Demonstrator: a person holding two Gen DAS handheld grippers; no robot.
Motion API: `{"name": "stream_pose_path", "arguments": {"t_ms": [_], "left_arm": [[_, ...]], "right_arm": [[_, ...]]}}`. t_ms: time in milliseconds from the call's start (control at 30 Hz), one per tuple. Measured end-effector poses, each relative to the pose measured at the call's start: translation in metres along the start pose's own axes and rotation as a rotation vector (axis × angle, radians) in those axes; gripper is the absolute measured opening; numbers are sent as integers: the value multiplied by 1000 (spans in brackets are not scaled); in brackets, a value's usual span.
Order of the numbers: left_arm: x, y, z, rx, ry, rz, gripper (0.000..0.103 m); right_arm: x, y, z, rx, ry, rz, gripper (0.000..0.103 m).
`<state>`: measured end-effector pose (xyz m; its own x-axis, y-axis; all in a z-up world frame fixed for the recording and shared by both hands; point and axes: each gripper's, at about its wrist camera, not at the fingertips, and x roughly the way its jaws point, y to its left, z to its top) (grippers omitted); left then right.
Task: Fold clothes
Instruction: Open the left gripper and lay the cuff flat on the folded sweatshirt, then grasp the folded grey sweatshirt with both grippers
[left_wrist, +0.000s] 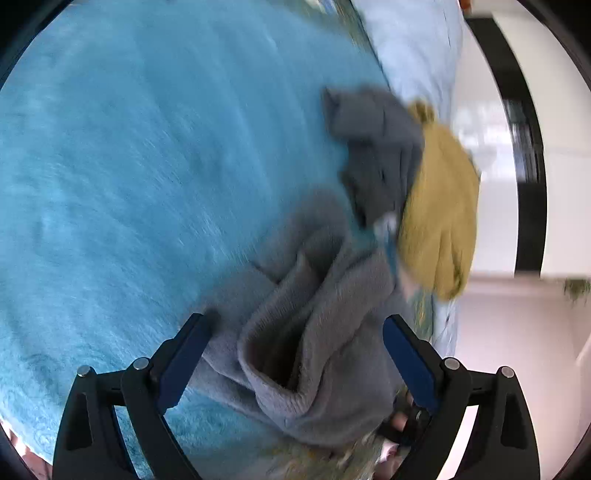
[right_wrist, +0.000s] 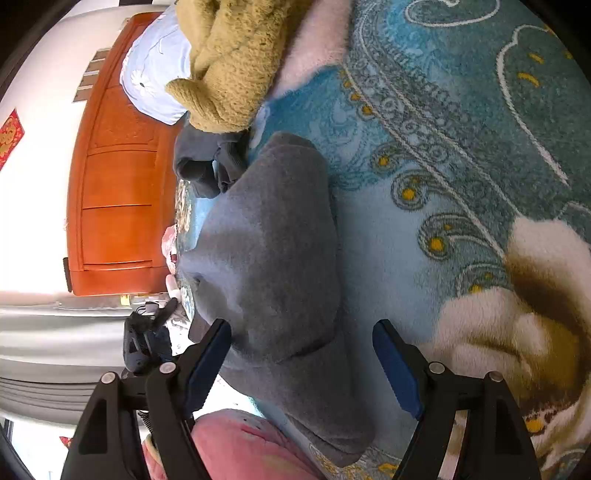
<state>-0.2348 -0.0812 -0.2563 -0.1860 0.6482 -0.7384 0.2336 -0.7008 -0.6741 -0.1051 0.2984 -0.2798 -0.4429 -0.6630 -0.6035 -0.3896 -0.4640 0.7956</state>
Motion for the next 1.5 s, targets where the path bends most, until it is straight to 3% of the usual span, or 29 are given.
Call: {"name": "stream_pose_path", "arguments": {"t_ms": [67,133,233,333,433,633,933,967,1133,1167,1233,1267,1300,1500], "left_arm": [[6,-4,2,31,18,58,95],[9,0,6,13,23,68,95],[-2,13,9,-50,-41,103,95],[-7,23,8,-99,-67,75,95],[4,15,7,-58,5,13,95],[7,20,6,-63,46,-17,95],[13,-3,-1,49,59,117,95],[13,-3,-2,49,57,123,94],[9,-11,-8,60,44,143,60],[9,-14,-10,67,39,157,57],[7,-21,-15,80,23,183,44],[4,-24,-18,82,13,192,41],[0,-26,-22,82,-6,191,36],[-28,-64,-50,175,-93,187,30]], "right_arm": [[0,-2,0,0,2,2,82],[-1,-2,0,-1,2,7,82],[-3,-1,-1,-12,3,12,82],[1,3,0,-36,12,18,82],[7,6,2,-35,15,20,82],[13,9,2,-39,21,25,82],[14,11,2,-20,6,3,82],[14,12,2,-19,2,-2,82],[13,28,5,-27,-7,-49,81],[13,31,5,-30,-7,-66,79],[13,34,4,-28,-8,-110,59],[13,37,3,-34,-8,-145,37],[12,39,3,-40,-11,-168,31],[-29,56,-10,-60,-92,-119,25]]}}
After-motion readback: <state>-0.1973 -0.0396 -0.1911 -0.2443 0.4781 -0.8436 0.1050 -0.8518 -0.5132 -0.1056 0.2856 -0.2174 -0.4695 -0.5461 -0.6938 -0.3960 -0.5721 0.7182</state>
